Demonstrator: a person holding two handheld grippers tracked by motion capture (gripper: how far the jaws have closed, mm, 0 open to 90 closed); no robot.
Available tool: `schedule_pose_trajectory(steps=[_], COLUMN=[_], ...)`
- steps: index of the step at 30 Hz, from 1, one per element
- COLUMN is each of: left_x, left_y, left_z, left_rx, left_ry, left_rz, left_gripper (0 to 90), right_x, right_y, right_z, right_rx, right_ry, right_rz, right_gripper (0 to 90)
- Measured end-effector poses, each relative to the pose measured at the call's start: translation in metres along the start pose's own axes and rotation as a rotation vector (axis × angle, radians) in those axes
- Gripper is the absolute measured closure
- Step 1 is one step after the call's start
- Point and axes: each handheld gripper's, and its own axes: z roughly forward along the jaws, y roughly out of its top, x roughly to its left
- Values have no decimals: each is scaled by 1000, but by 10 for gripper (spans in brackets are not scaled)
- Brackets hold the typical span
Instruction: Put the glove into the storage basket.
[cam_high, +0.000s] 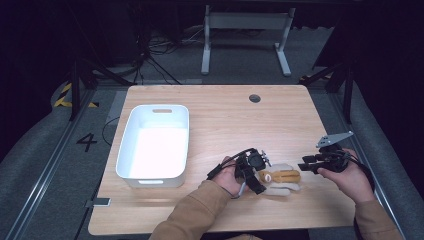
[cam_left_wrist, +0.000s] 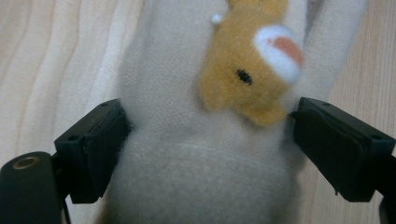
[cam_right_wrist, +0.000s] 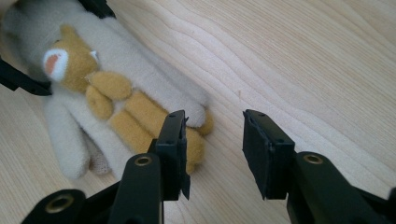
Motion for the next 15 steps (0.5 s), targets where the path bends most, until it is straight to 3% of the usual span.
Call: schedule_pose_trajectory(steps=[2, 11, 15], left_x=[1, -1, -6], left_y=[-2, -2, 0], left_z=[2, 3, -6], left_rx=[-1, -3, -26], left_ry=[-6, 8, 24], left_rz=[-10, 24, 35], left_gripper=[124, 121, 147], right_x=[0, 0, 0], right_y=[0, 0, 0], right_z=[0, 2, 2], right_rx=[0, 2, 0], right_ry=[3, 8, 8], right_rz=[1, 0, 1], right_gripper=[596, 586, 584])
